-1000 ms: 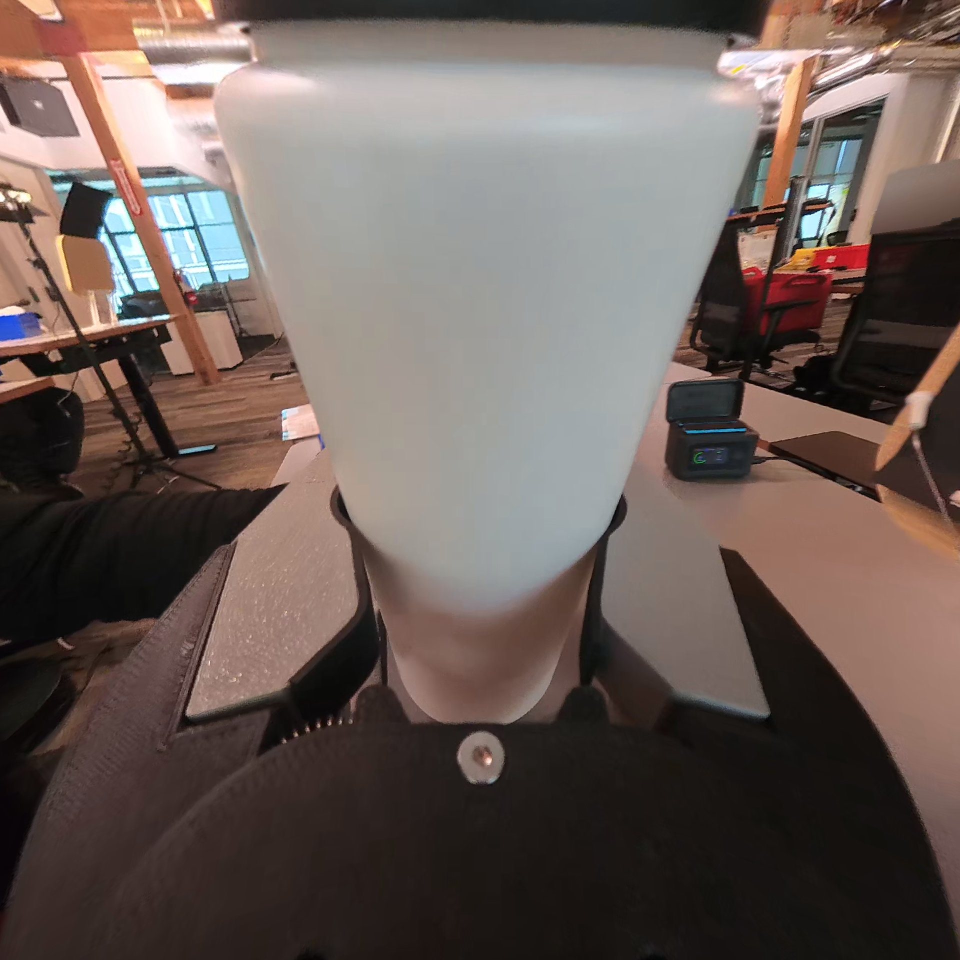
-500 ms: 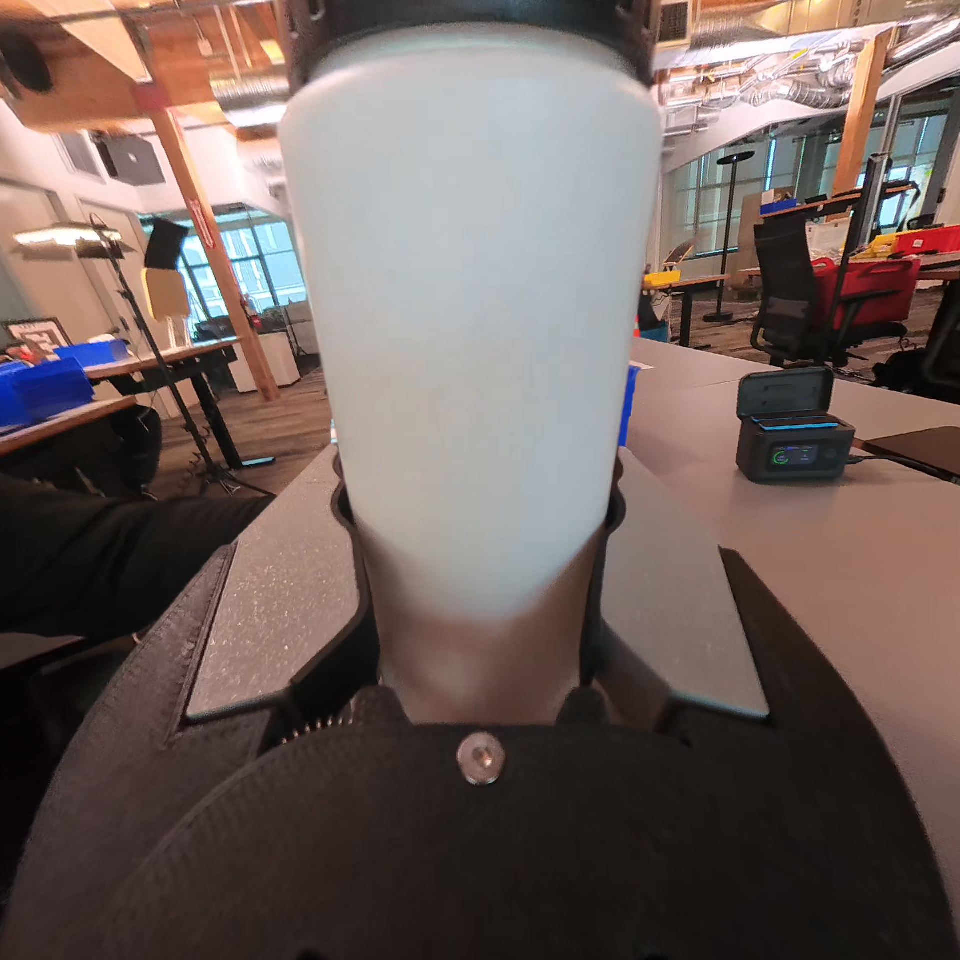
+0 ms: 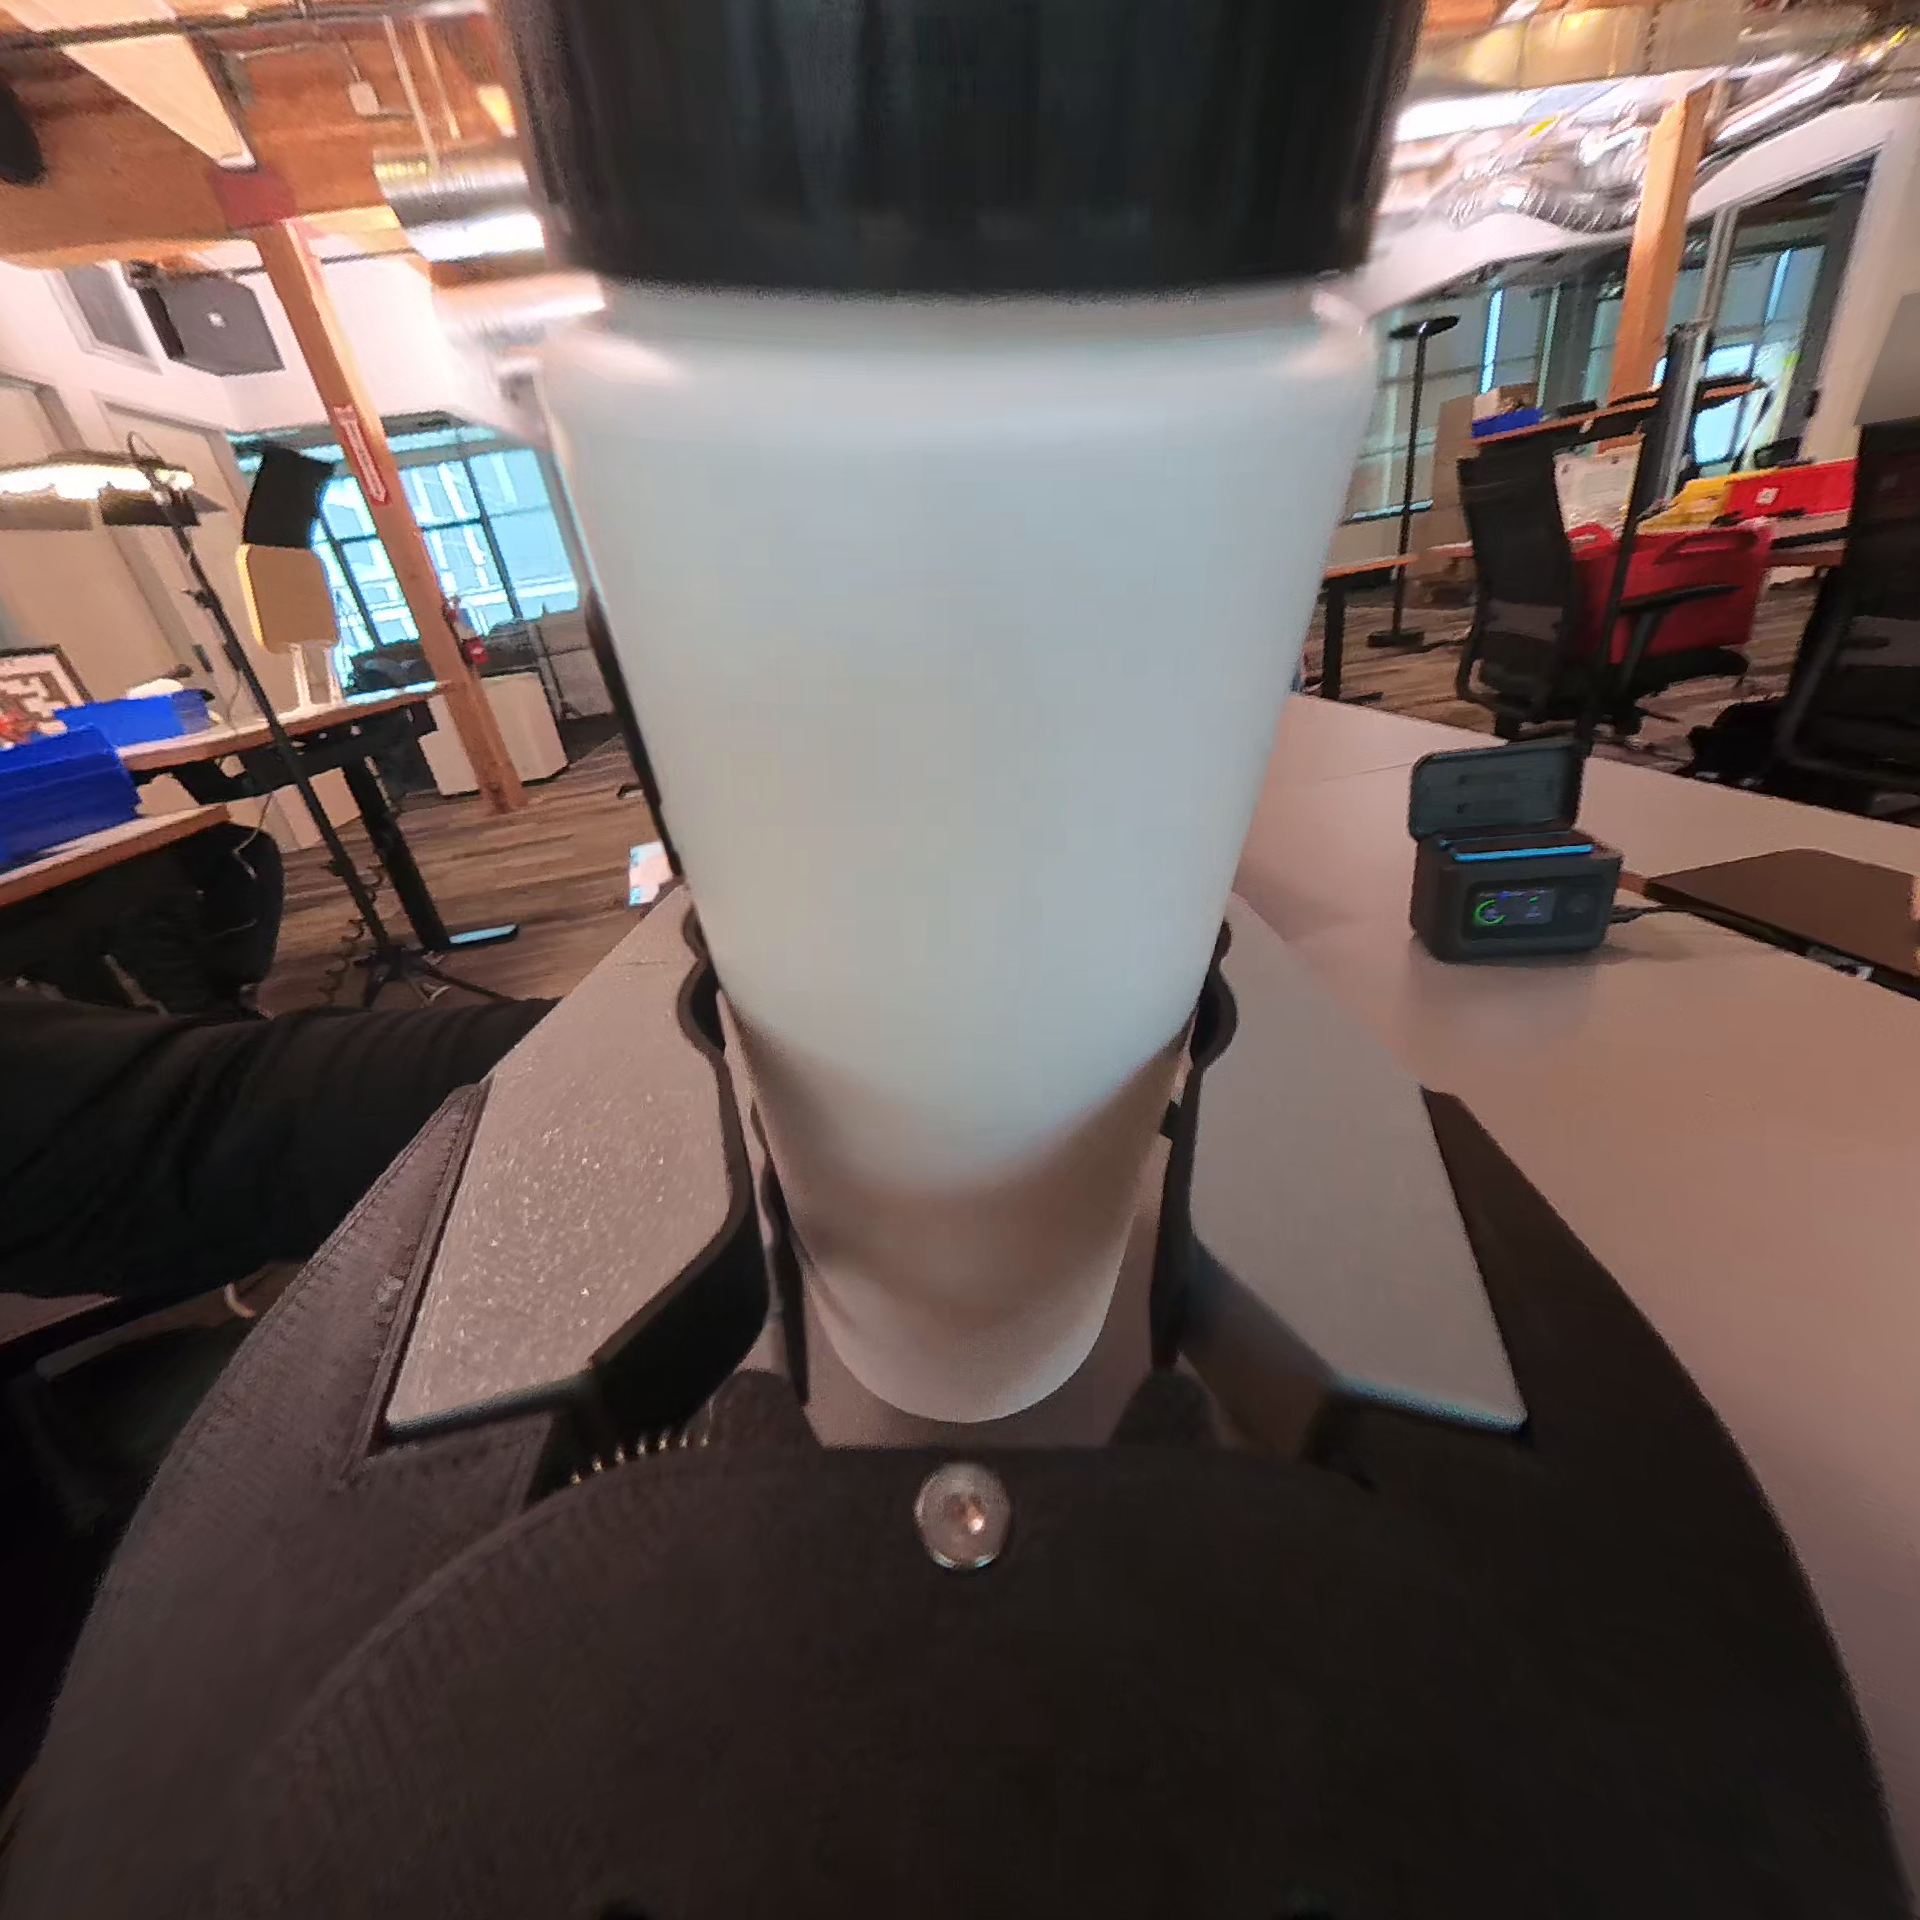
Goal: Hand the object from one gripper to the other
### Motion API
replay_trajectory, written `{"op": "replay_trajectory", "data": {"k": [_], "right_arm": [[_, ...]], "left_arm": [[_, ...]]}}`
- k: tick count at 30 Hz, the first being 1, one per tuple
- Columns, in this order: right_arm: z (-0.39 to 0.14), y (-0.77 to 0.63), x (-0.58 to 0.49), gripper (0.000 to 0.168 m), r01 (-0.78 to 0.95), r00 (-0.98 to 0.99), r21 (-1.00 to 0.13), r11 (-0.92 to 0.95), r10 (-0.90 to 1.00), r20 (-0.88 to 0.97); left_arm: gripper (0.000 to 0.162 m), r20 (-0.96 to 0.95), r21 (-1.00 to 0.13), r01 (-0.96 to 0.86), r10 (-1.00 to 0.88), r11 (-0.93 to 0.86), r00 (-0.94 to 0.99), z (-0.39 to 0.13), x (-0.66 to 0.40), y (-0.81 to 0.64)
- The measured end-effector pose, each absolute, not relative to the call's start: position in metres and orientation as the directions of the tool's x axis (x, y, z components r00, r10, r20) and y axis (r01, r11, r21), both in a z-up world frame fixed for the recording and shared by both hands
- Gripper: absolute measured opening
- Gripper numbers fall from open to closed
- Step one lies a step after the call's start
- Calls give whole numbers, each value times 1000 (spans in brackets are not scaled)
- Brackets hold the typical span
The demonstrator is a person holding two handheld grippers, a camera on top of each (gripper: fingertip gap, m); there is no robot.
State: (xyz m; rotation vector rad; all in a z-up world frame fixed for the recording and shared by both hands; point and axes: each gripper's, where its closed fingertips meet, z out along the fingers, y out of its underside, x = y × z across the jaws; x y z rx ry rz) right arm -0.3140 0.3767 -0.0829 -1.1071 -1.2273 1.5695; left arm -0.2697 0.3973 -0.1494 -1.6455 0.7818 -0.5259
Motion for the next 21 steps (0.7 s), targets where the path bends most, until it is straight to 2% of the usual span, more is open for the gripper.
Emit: {"op": "replay_trajectory", "data": {"k": [3, 8, 11, 15, 18, 21], "right_arm": [[-72, 385, -306, 87, -148, -233, -974, -172, 963, -135], [-61, 392, -299, 98, -197, -182, -971, -138, 978, -102], [-62, 390, -301, 99, -194, -166, -976, -100, 984, -68], [-65, 392, -305, 110, -187, -98, -982, -31, 995, -13], [-64, 394, -305, 106, -198, -81, -980, -25, 997, -9], [-62, 400, -302, 108, -214, -62, -976, -37, 998, -25]], "left_arm": [[88, -167, -953, -294, -681, -74, 713, -157, -277, 405], [88, -299, -916, -400, -630, -21, 717, -162, -276, 409], [88, -312, -908, -418, -621, -28, 719, -164, -277, 410], [88, -331, -898, -439, -603, -35, 726, -167, -280, 413], [88, -346, -893, -449, -597, -27, 724, -167, -279, 413], [88, -348, -898, -439, -591, -12, 728, -164, -278, 413]]}}
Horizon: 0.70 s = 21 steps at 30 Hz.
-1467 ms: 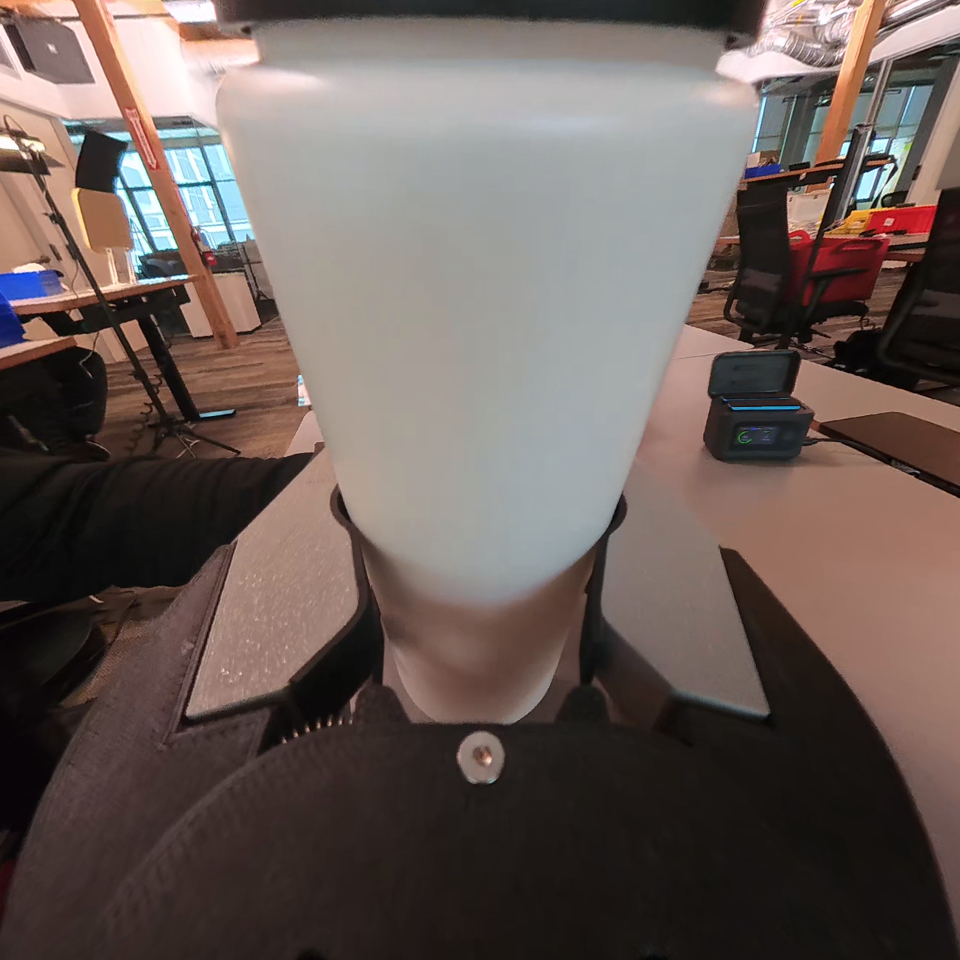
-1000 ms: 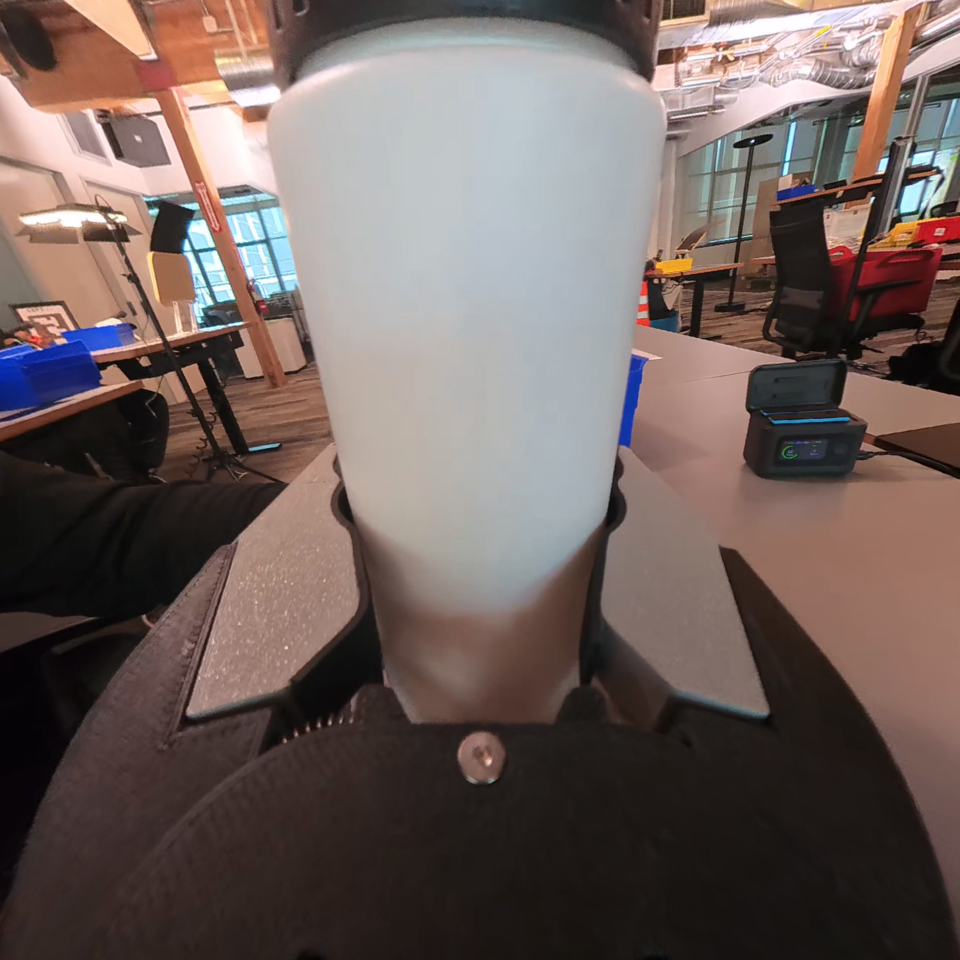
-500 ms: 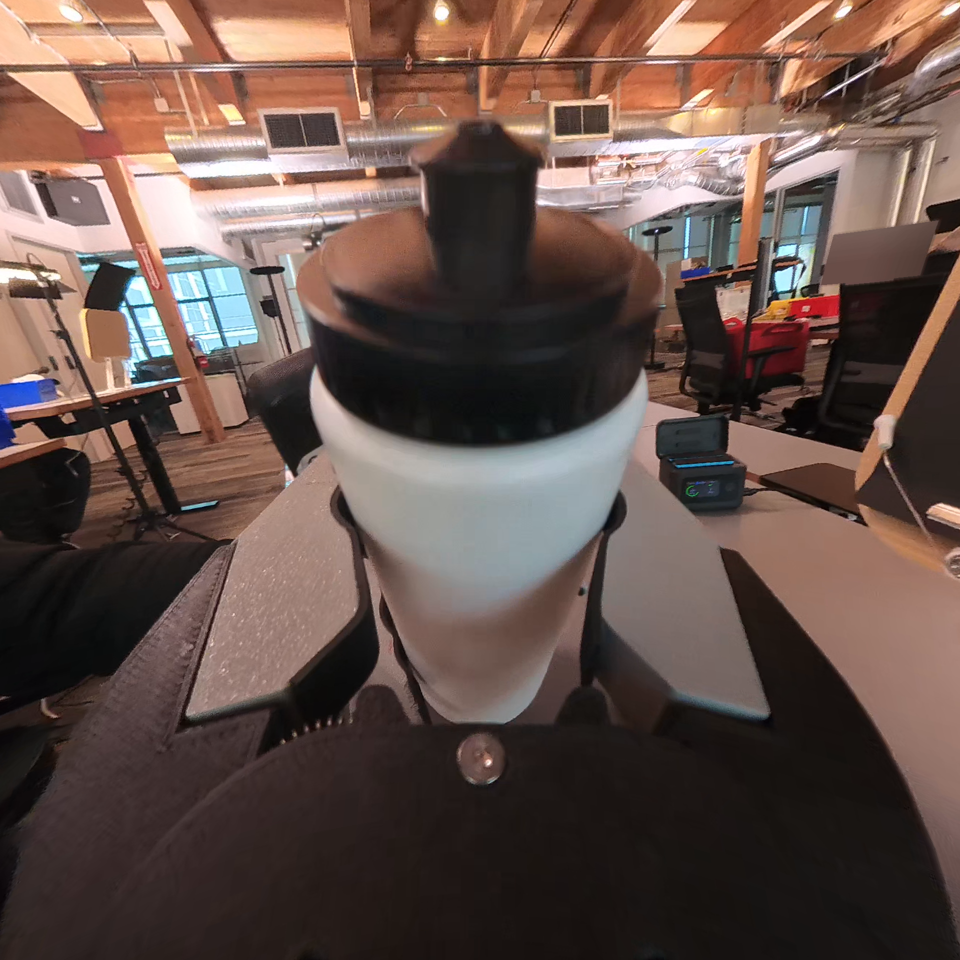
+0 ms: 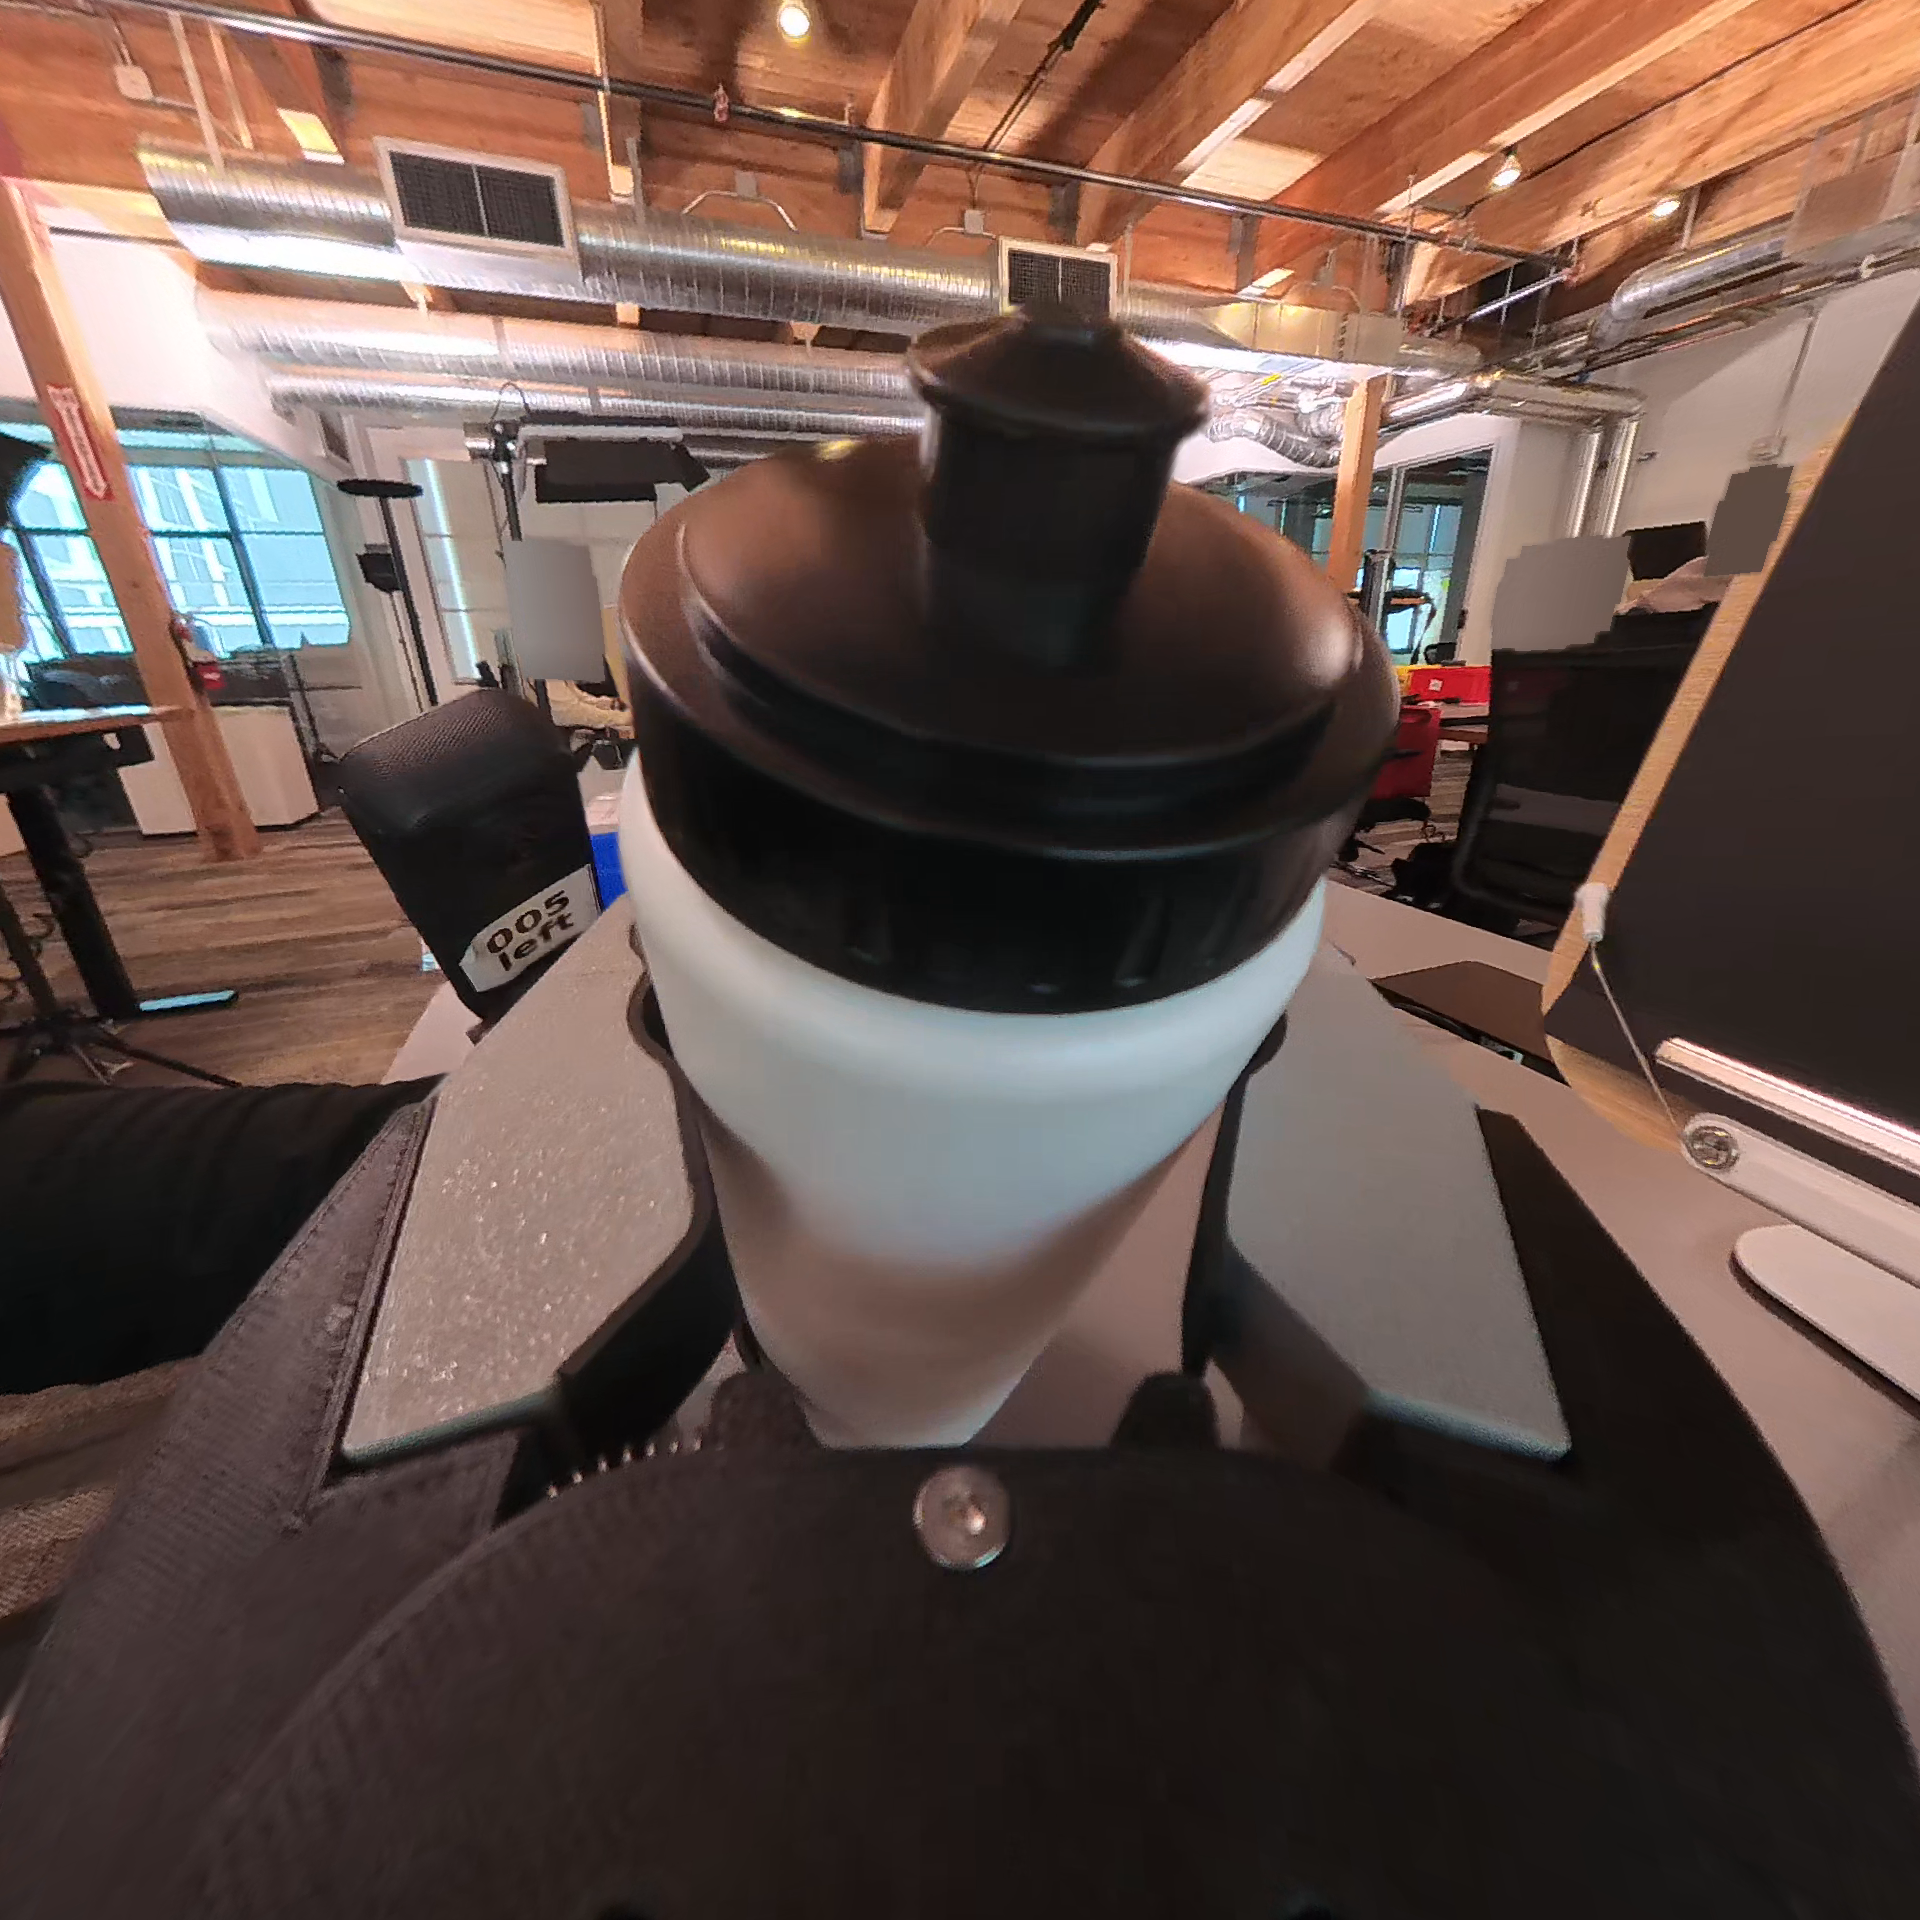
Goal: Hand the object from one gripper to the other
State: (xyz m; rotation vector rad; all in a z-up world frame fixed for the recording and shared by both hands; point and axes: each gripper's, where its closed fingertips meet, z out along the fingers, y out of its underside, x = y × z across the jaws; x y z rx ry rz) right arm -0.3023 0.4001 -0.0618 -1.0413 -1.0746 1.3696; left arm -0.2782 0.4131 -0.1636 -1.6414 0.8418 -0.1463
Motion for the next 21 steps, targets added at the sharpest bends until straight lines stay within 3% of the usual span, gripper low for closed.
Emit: {"op": "replay_trajectory", "data": {"k": [6, 12, 14, 21], "right_arm": [[-62, 401, -304, 118, -216, -73, -974, -67, 996, -53], [-64, 404, -304, 110, -190, -85, -976, -105, 992, -90], [-65, 406, -302, 97, -191, -90, -973, -125, 990, -110], [-67, 409, -302, 96, -177, -93, -973, -150, 986, -135]], "left_arm": [[88, -374, -882, -470, -572, -22, 730, -169, -279, 416], [88, -397, -882, -472, -529, -7, 750, -166, -283, 419], [87, -399, -883, -469, -499, -16, 769, -165, -287, 422], [86, -375, -892, -452, -513, -29, 772, -167, -286, 422]]}}
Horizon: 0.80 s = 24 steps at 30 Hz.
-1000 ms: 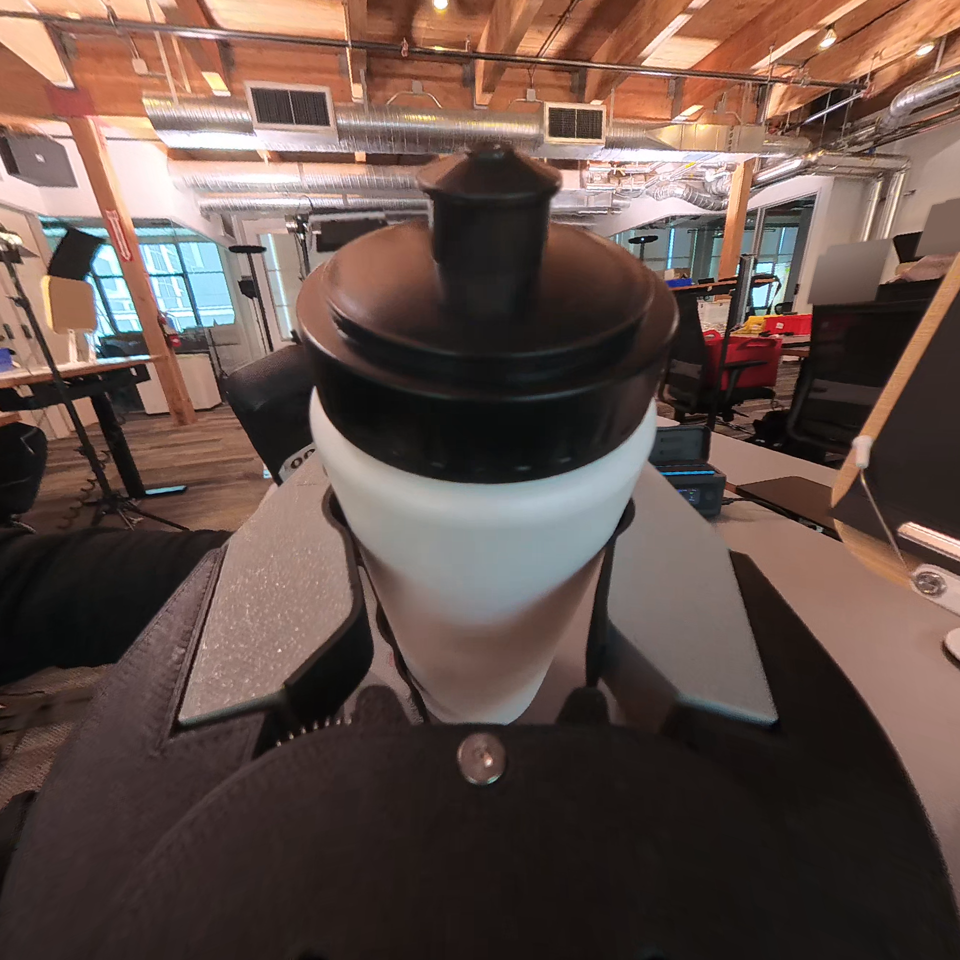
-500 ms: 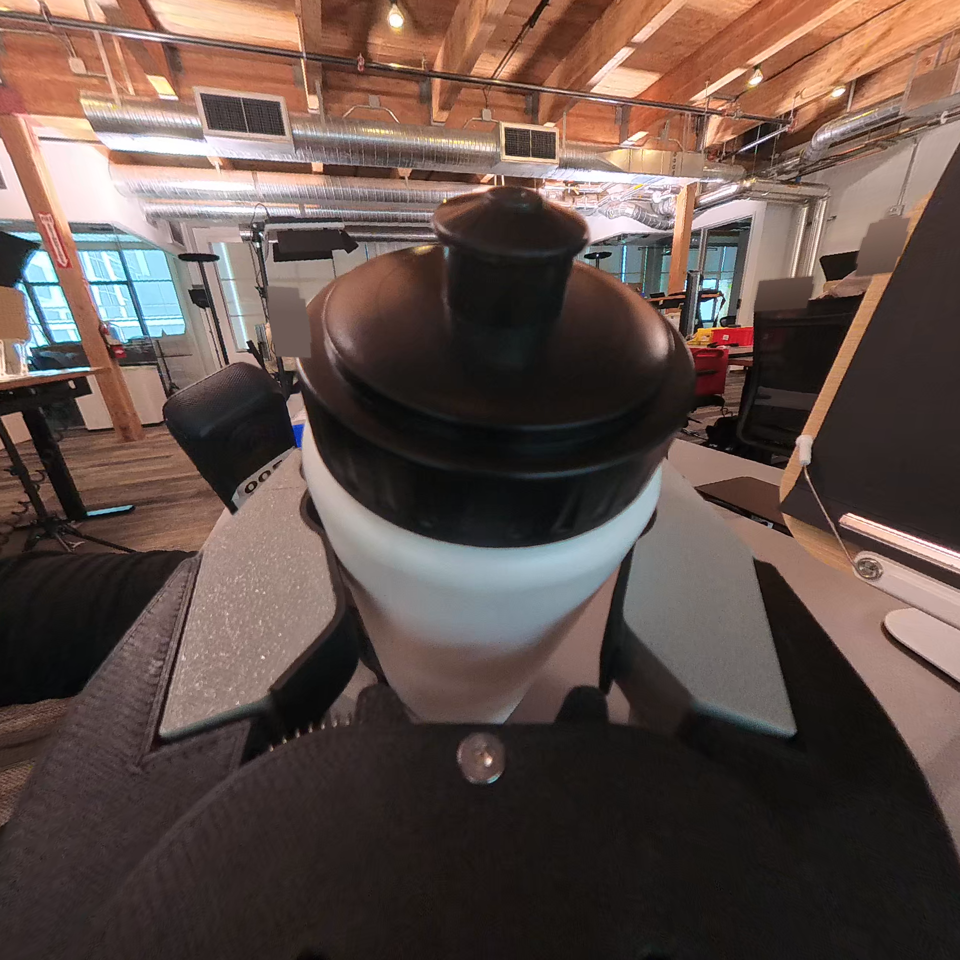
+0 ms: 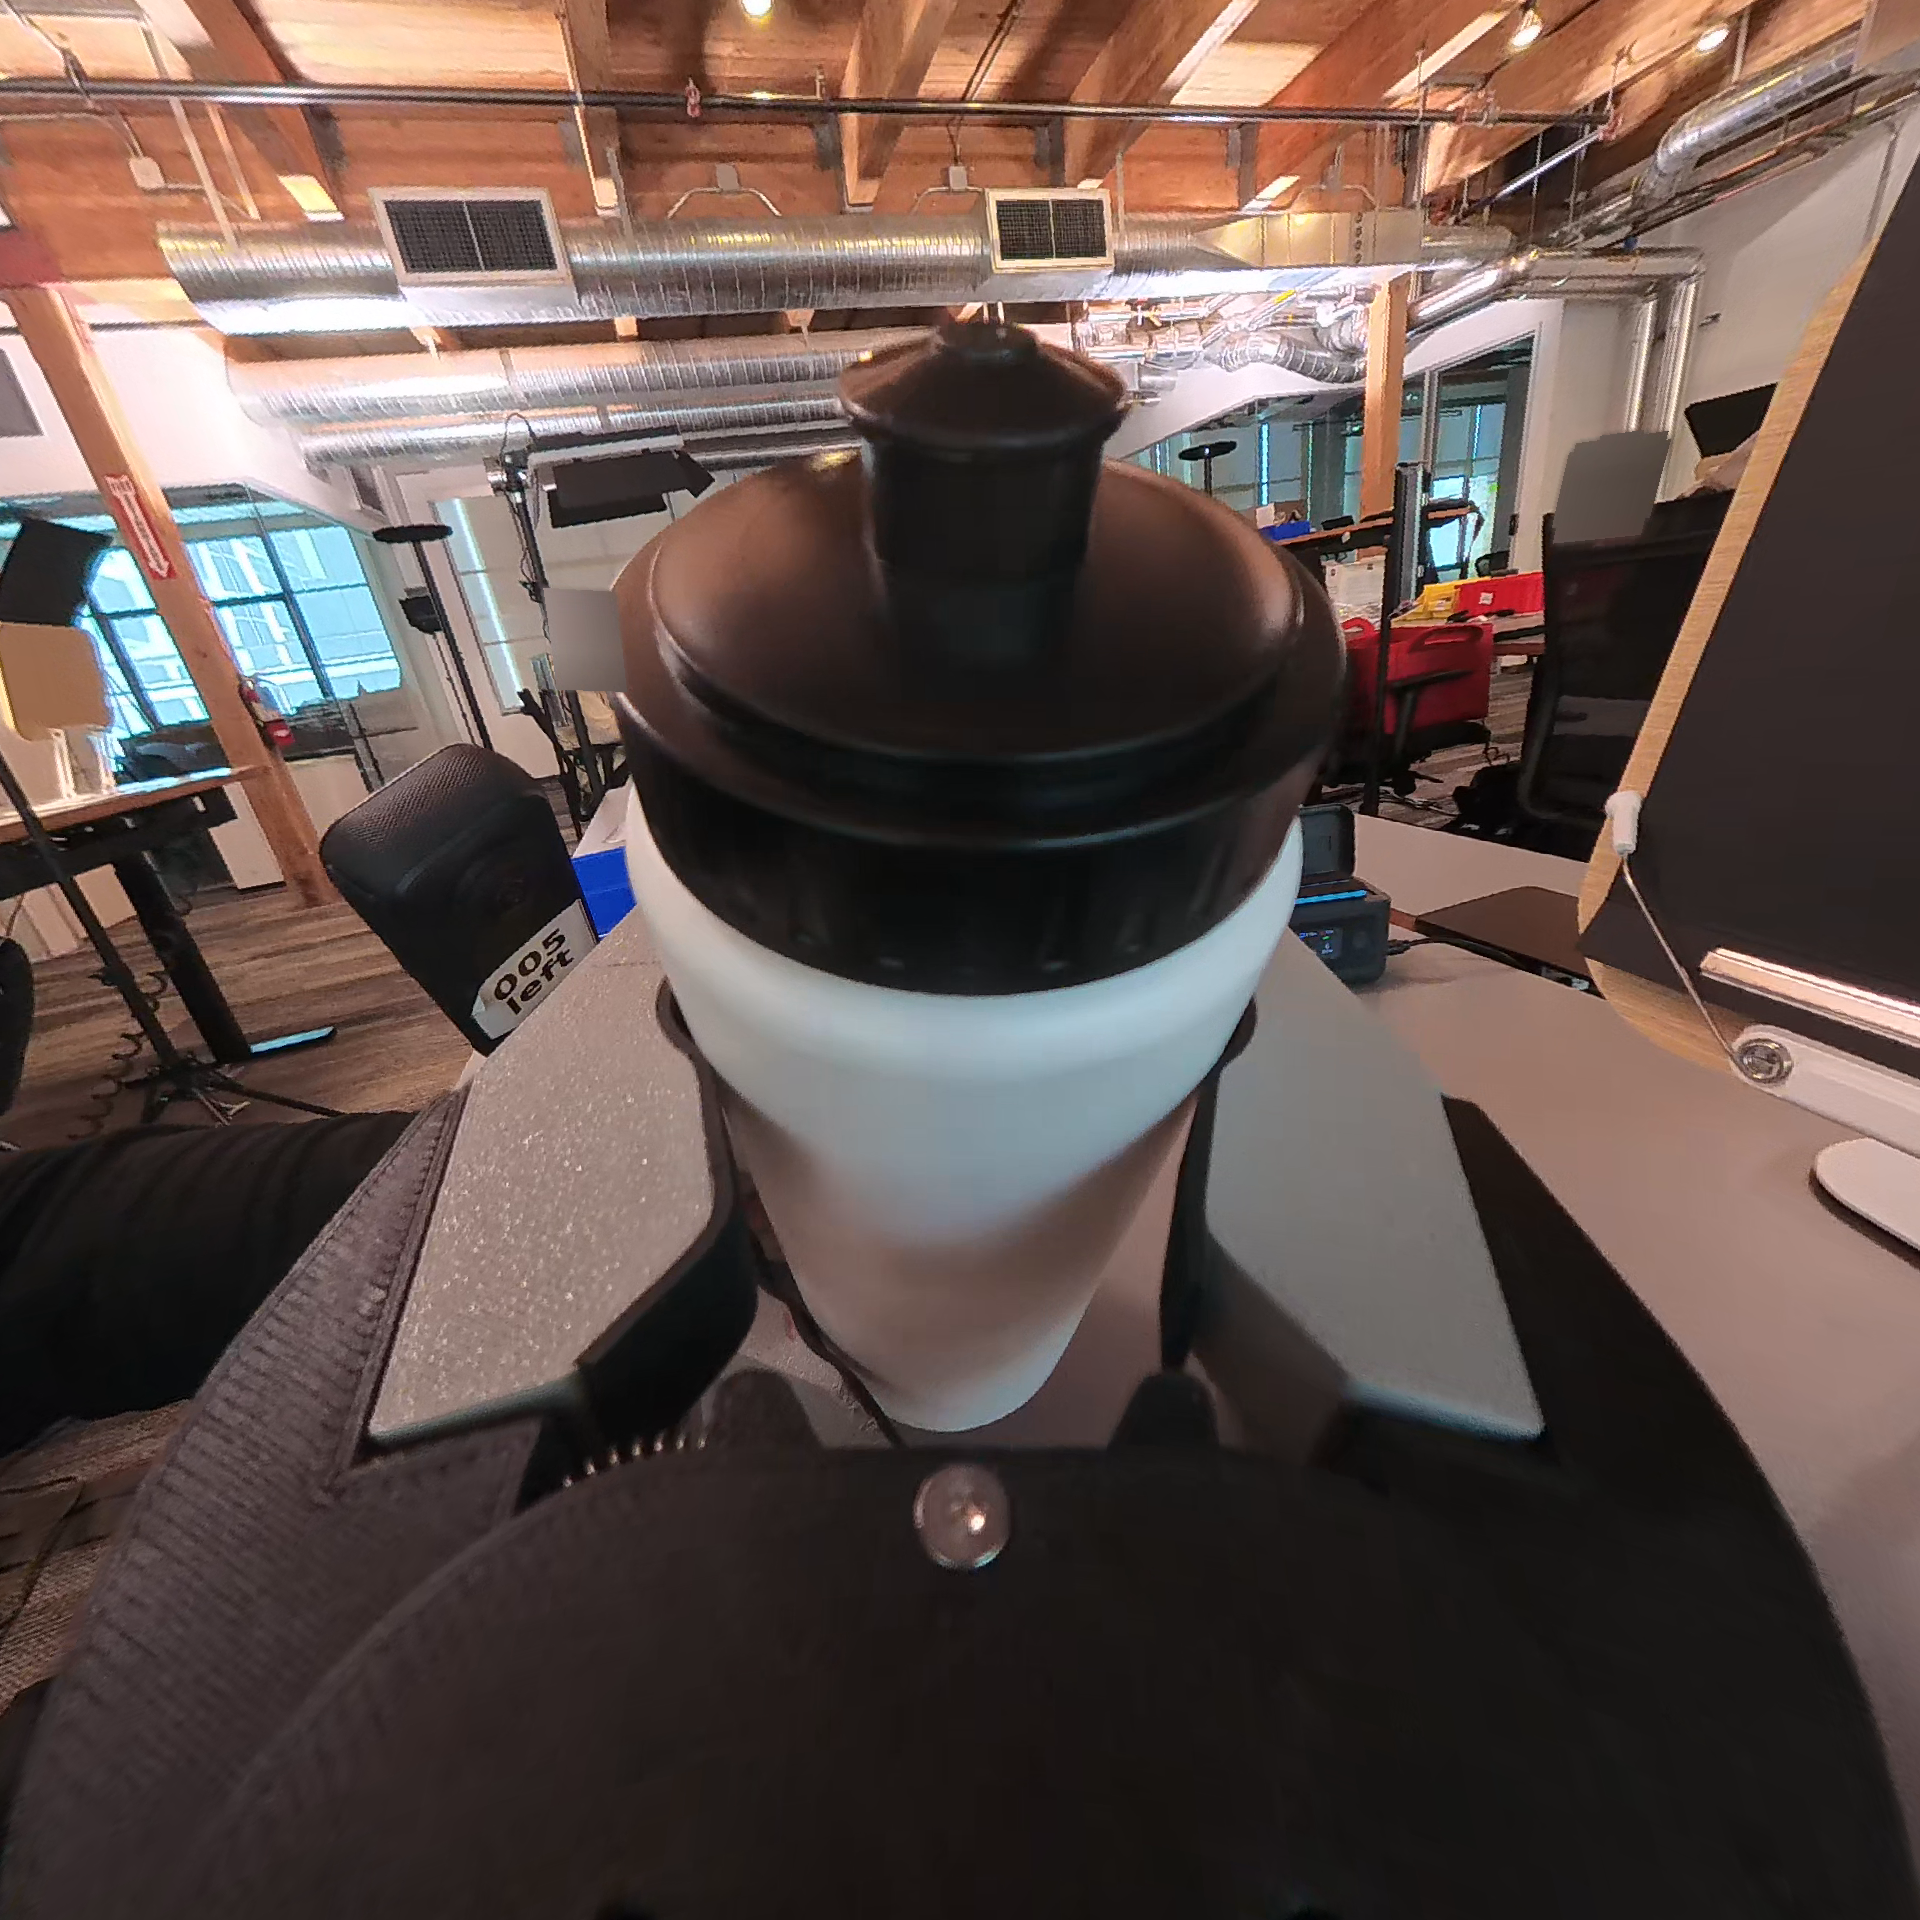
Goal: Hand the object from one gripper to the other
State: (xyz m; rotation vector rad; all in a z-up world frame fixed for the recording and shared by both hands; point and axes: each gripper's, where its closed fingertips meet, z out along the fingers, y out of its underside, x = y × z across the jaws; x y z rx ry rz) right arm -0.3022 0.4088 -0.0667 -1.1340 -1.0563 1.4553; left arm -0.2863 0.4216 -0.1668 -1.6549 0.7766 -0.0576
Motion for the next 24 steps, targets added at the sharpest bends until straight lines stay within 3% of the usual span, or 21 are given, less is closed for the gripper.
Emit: {"op": "replay_trajectory", "data": {"k": [14, 17, 24], "right_arm": [[-54, 416, -291, 96, -234, -53, -963, -136, 990, -127], [-47, 431, -281, 97, -266, -27, -946, -188, 982, -187], [-23, 442, -251, 96, -348, -252, -826, -445, 892, -375]], "left_arm": [[83, -307, -922, -385, -527, -42, 792, -161, -289, 420], [90, -272, -930, -361, -538, -64, 798, -161, -293, 419], [90, -536, -781, -622, -462, -45, 706, -183, -309, 423]]}}
